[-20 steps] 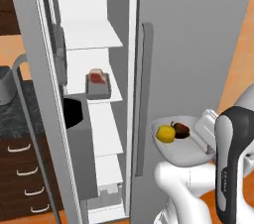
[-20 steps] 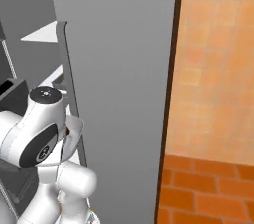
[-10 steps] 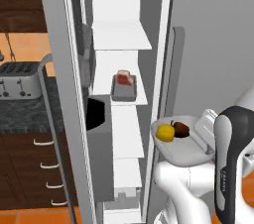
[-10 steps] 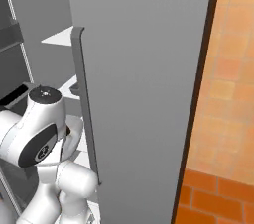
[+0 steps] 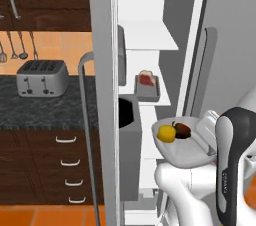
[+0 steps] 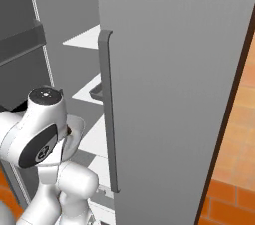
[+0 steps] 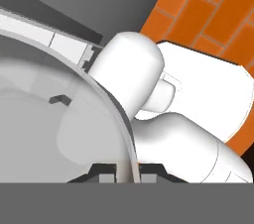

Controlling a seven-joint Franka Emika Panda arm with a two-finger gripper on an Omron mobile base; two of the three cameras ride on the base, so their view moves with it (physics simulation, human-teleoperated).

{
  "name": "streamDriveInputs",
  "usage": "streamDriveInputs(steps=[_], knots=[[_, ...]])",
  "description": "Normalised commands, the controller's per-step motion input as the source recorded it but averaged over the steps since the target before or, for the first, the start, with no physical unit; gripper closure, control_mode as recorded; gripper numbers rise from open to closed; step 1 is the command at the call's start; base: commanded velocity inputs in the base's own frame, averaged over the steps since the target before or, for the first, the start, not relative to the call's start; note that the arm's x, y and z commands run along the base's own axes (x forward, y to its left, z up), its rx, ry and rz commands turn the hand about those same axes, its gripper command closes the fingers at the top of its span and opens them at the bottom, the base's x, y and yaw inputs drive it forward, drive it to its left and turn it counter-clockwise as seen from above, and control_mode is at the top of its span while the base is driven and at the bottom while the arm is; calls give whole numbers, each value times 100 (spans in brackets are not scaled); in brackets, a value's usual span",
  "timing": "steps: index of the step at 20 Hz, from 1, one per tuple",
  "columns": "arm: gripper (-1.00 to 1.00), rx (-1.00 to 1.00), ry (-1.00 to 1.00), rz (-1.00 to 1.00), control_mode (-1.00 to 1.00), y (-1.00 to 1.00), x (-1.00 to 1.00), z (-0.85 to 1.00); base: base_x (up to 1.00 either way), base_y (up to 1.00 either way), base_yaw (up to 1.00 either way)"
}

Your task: Take the meat container that has the steak and place it on the second highest rack of the freezer. Then take the vegetable container that has the lemon and bell pepper and place it on the highest rack of the freezer.

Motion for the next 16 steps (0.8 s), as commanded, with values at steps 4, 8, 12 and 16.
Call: streamDriveInputs(steps=[4,8,12,16], knots=[[100,0,0,0,100,0,0,0,0,0,9],[100,4,-30,2,-100,-2,4,88,0,0,0],[100,7,-24,0,-100,-7,11,96,0,0,0],[100,0,-11,0,-100,26,57,71,0,0,0]])
